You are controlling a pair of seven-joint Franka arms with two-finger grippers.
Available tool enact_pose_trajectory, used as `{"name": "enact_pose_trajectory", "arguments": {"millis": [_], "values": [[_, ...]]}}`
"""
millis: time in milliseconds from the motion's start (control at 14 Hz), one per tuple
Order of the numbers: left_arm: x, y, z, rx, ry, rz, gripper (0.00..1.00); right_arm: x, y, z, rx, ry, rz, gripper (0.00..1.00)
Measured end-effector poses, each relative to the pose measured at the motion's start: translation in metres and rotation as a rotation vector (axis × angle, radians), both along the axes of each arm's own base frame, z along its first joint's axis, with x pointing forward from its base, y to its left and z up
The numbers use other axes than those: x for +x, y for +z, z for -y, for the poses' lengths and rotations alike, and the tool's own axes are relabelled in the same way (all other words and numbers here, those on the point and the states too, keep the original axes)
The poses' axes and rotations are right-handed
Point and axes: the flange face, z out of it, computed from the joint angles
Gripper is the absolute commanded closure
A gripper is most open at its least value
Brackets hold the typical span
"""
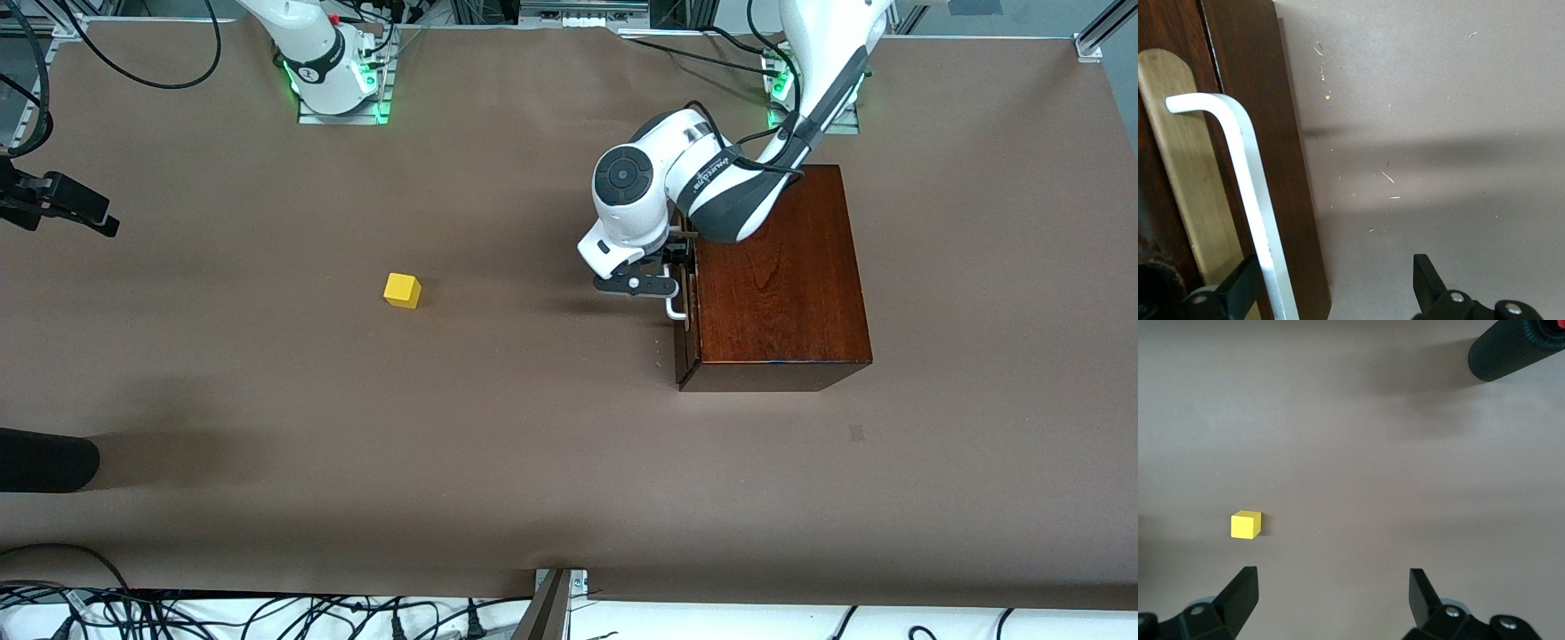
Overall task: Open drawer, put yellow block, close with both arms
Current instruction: 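Pull the drawer handle outward with the left gripper to open it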
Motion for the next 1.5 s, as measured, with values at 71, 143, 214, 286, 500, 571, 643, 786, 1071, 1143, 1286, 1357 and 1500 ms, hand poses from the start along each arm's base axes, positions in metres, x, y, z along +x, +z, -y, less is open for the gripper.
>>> {"name": "enact_pose_trajectory", "arguments": {"millis": [71,143,214,286,500,571,643,786,1071,1143,1286,1357,1500], "values": [[-0.001,0.0,0.001,-0.001,-0.001,0.0,0.0,0.0,0.0,0.0,0.0,0.0,0.0,0.0],[-0.001,-0.001,0.002,-0.002,-0.002,-0.001,0.0,0.0,0.0,0.0,0.0,0.0,0.0,0.0],[-0.002,-0.001,0.003,-0.006,0.0,-0.004,0.0,0.0,0.0,0.0,0.0,0.0,0.0,0.0],[-0.002,-0.002,0.003,-0.011,0.003,-0.008,0.0,0.0,0.0,0.0,0.0,0.0,0.0,0.0],[-0.001,-0.002,0.003,-0.016,0.01,-0.01,0.0,0.0,0.0,0.0,0.0,0.0,0.0,0.0],[-0.001,-0.002,0.003,-0.017,0.011,-0.01,0.0,0.0,0.0,0.0,0.0,0.0,0.0,0.0],[-0.001,-0.002,0.003,-0.018,0.012,-0.01,0.0,0.0,0.0,0.0,0.0,0.0,0.0,0.0],[-0.002,0.0,0.006,-0.041,0.03,-0.012,0.0,0.0,0.0,0.0,0.0,0.0,0.0,0.0],[-0.007,0.004,0.029,-0.077,0.064,-0.006,0.0,0.0,0.0,0.0,0.0,0.0,0.0,0.0],[-0.008,0.005,0.036,-0.085,0.065,-0.003,0.0,0.0,0.0,0.0,0.0,0.0,0.0,0.0],[-0.01,0.007,0.051,-0.1,0.069,0.002,0.0,0.0,0.0,0.0,0.0,-0.001,0.0,0.0],[-0.012,0.008,0.059,-0.107,0.073,0.006,0.0,0.0,0.0,0.0,0.0,-0.001,0.0,0.0],[-0.015,0.007,0.071,-0.111,0.077,0.006,0.0,0.0,0.0,0.001,0.0,-0.001,0.0,0.0]]}}
